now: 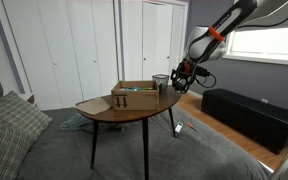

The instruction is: Remove the black and grey object from the box and put it on the table

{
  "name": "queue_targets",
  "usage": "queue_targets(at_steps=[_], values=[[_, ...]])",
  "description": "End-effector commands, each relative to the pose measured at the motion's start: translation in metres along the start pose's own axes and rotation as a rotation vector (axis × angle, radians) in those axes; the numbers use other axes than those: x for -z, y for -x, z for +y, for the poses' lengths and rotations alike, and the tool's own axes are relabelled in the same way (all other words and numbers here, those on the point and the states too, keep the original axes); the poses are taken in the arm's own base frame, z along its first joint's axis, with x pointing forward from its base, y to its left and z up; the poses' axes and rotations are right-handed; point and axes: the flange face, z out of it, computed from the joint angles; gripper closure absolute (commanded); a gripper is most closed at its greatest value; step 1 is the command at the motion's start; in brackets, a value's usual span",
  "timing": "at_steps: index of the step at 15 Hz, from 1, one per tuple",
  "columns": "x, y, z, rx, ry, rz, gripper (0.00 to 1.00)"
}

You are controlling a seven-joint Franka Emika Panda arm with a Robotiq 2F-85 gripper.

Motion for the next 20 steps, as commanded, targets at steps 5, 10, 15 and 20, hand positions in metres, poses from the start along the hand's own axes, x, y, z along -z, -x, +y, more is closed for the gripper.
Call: queue_targets(at_steps=[5, 10, 15, 20], values=[[-0.038, -0.009, -0.016, -0.075, -0.031, -0.002, 0.54], [-0.052, -0.013, -0.029, -0.112, -0.043, -0.019, 0.54], [-0.047, -0.012, -0.038, -0.109, -0.061, -0.031, 0.01], [-0.025, 0.0, -0.053, -0.055, -0.087, -0.061, 0.0]])
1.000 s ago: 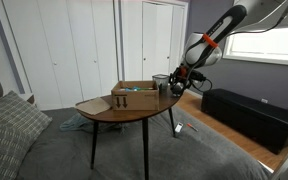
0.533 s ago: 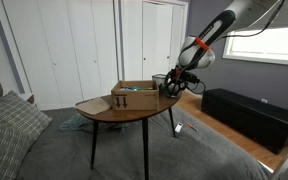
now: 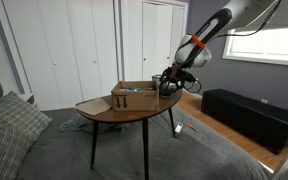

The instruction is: Remove the black and grey object from the box and put it on the table

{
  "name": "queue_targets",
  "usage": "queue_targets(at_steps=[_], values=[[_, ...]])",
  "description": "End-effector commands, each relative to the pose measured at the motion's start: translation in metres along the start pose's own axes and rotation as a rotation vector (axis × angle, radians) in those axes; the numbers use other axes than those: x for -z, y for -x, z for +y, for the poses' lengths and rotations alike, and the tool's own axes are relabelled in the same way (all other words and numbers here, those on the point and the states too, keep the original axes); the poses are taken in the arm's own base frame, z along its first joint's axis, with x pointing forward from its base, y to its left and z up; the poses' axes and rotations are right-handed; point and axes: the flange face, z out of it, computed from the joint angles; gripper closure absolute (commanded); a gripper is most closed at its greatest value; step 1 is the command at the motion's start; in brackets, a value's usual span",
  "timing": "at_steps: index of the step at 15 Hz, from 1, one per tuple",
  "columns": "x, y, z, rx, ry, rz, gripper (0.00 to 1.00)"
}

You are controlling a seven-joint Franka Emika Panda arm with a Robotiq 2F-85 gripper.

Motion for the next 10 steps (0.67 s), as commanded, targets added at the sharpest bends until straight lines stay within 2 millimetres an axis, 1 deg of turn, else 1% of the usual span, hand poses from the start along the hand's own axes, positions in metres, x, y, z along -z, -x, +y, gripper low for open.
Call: queue_targets(at_steps=[1, 3, 5, 7, 10], values=[[0.022, 0.012, -0.012, 0.035, -0.02, -0.034, 0.0], [0.033, 0.015, -0.015, 0.058, -0.009, -0.032, 0.0], [0.051, 0.016, -0.016, 0.085, 0.014, -0.028, 0.0], [0.077, 0.014, -0.013, 0.117, 0.043, -0.02, 0.0], [0.129, 0.015, -0.012, 0.228, 0.12, -0.005, 0.0]])
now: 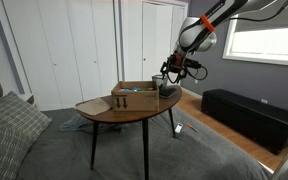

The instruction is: Remove the black and grey object from the box and put it on the table

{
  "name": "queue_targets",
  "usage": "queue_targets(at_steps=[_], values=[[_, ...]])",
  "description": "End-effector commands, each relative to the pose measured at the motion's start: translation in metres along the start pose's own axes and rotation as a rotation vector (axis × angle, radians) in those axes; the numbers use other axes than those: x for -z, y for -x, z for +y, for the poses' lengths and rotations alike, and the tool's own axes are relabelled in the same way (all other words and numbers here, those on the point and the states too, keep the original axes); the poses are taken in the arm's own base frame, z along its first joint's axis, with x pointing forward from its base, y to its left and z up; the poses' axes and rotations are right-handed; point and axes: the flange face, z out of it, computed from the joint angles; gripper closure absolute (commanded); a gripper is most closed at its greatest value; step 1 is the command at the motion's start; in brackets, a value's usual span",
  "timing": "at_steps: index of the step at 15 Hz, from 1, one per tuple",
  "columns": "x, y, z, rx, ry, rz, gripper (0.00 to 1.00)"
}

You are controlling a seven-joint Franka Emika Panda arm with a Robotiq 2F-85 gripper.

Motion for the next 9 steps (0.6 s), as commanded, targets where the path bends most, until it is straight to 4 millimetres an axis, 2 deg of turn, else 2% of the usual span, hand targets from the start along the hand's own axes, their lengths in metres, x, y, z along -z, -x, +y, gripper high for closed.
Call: queue_targets(at_steps=[1, 6, 9], values=[[0.068, 0.011, 0.008, 0.145, 0.103, 0.002, 0.0], [0.15, 0.036, -0.009, 0.422, 0.138, -0.039, 0.0], [0.188, 0.048, -0.017, 0.588, 0.149, -0.028, 0.0]])
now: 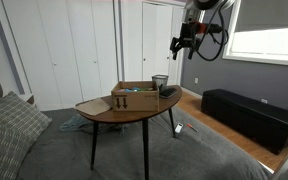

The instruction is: Remove the black and grey object from the box and put it on the table

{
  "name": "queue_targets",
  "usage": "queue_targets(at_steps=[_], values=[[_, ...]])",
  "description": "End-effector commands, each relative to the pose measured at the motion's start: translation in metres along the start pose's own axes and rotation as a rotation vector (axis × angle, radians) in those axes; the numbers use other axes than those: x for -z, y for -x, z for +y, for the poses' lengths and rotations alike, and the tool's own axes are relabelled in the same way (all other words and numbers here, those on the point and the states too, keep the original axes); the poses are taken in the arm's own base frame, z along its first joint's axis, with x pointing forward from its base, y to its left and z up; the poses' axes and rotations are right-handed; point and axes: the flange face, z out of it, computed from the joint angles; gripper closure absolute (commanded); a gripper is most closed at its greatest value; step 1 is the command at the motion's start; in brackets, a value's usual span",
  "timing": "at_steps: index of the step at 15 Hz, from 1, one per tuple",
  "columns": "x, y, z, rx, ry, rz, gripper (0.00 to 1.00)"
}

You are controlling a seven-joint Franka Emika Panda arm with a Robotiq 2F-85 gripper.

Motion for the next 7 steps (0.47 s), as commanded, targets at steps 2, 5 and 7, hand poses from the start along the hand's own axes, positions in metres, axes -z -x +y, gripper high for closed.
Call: queue_targets(at_steps=[2, 5, 7], values=[[0.05, 0.013, -0.006, 0.246, 0.033, 0.03, 0.0], [0.047, 0.01, -0.006, 0.216, 0.01, 0.037, 0.0], [0.044, 0.01, -0.006, 0.215, 0.011, 0.033, 0.0]])
